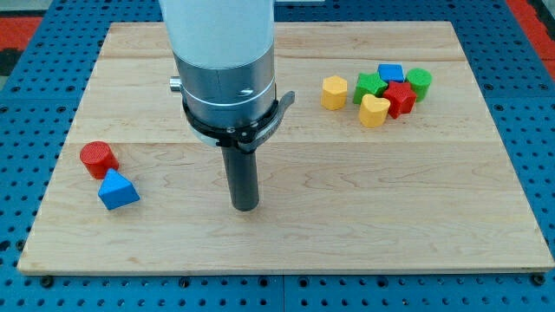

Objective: Slide the green star and yellow hexagon towards the center

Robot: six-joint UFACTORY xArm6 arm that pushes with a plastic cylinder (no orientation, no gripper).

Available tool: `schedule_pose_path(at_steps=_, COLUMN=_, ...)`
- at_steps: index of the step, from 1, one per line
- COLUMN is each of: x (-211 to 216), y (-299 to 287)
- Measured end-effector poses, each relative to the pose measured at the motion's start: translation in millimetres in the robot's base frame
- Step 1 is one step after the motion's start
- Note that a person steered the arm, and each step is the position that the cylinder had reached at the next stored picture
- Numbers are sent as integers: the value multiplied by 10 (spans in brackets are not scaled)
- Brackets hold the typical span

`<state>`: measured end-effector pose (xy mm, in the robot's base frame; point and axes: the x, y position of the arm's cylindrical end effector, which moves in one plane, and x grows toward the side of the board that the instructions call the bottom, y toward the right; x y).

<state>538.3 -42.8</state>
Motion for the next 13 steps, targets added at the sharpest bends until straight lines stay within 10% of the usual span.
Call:
schedule_pose_path(at_steps=7, x=101, y=1066)
schedule_pose_path(at_steps=9, x=268, y=536)
schedule_pose_path(at_steps=13, x=-1516, y=3318)
